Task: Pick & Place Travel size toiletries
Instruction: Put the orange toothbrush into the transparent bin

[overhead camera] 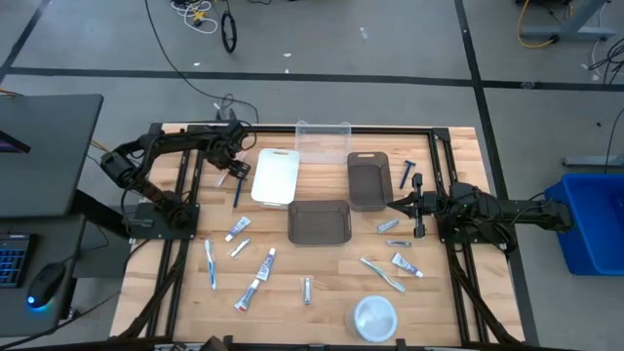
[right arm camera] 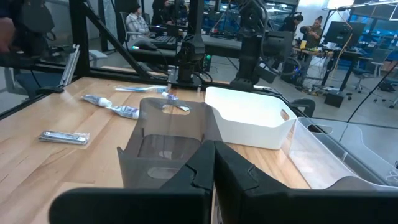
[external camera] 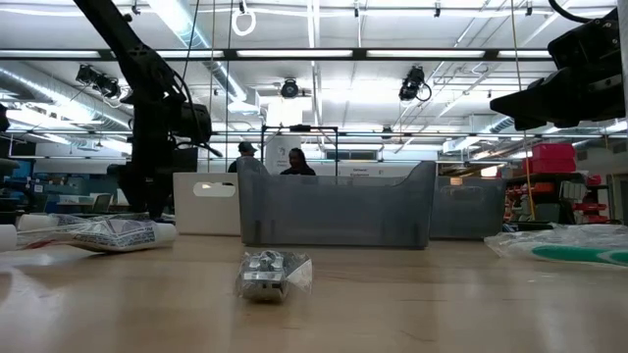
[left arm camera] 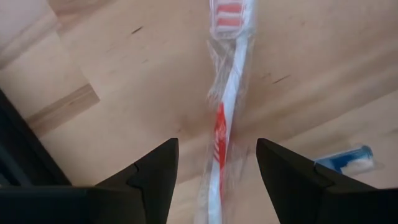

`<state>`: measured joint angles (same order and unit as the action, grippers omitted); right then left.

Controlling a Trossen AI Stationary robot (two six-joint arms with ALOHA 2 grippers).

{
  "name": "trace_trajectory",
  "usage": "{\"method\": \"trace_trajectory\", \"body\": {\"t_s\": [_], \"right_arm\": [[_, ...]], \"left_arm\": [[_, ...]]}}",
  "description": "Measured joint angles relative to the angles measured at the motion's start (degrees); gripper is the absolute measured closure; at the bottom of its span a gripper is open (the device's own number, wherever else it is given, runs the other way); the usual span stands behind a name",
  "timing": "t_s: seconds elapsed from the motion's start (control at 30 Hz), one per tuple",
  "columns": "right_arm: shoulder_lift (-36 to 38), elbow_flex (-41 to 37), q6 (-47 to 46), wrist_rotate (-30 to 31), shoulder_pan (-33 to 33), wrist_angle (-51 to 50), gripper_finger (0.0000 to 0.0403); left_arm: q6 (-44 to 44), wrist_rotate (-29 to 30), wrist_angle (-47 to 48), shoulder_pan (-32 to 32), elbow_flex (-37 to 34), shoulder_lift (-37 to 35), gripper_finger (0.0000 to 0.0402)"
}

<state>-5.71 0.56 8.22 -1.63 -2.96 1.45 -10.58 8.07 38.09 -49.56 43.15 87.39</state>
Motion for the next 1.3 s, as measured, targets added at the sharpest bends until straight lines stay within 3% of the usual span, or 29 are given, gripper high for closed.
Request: {"method": "trace_trajectory", "body": {"t_s": [0.63,1.3], "right_arm": [[0.02,0.0,0.0,0.0,0.0,0.01,0.0389],[-0.01,0.02,0.01,0.0,0.0,0.0,0.0389]], "left_arm": [[2.01,-0.14,-3.21,0.0,-0.73,2.38,0.0184],[1.91,-1.96,-3.24,-0.11,-0.47,2.56,0.032]]}}
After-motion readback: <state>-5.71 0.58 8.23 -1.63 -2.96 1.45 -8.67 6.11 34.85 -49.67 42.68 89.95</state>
